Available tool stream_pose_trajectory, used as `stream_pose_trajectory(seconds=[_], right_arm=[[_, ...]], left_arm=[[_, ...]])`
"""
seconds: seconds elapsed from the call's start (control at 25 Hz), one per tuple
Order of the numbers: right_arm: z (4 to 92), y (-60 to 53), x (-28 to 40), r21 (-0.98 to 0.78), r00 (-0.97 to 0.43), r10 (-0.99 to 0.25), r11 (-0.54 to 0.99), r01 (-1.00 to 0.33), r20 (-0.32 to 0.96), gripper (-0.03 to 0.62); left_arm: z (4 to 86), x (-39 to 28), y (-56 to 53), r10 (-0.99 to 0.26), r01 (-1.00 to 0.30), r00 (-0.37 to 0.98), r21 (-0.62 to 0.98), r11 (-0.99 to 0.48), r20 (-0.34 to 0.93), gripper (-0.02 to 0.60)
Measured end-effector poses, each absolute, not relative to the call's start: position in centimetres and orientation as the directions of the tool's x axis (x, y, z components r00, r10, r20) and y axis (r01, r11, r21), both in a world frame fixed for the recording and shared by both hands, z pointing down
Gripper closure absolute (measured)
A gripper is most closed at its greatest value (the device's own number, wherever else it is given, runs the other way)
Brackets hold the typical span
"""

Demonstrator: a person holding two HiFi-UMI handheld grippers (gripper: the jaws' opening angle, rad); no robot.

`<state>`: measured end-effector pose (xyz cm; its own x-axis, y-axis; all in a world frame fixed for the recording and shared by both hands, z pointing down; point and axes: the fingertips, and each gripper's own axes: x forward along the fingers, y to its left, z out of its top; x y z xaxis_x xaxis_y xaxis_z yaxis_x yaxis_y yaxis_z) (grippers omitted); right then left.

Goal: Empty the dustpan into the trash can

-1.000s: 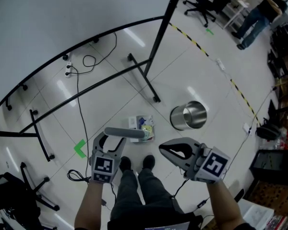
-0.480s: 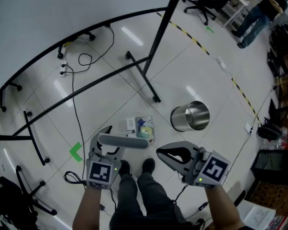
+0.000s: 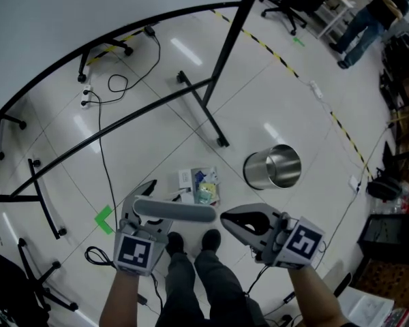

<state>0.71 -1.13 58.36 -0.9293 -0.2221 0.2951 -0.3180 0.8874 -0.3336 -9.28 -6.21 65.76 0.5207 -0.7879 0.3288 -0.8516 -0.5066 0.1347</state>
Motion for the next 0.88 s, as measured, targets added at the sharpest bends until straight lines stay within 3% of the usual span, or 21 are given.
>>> stream_pose_trajectory(seconds=[0.2, 0.4, 0.6, 0.88], right_arm=[[61.4, -1.6, -0.9, -0.336, -0.931, -0.202, 0.891, -0.304, 0.305, 0.574], [63.0, -1.0, -0.9, -0.360, -0.931, -0.187, 0.884, -0.298, 0.313, 0.574], [63.8, -0.7, 0.0, -0.380, -0.929, -0.185, 0.873, -0.305, 0.320, 0.576], [64.8, -1.0, 0.1, -0.391, -0.926, -0.178, 0.868, -0.307, 0.333, 0.576]], left_arm=[[66.7, -9.0, -6.1, -0.775, -0.833, 0.549, 0.130, -0.538, 0.315, 0.341], [66.1, -9.0, -6.3, -0.773, -0.818, 0.575, 0.153, -0.555, 0.270, 0.397], [64.2, -8.9, -6.7, -0.773, -0.798, 0.602, 0.177, -0.576, 0.201, 0.397], [63.4, -8.8, -6.0, -0.760, -0.785, 0.619, 0.179, -0.593, 0.198, 0.422]])
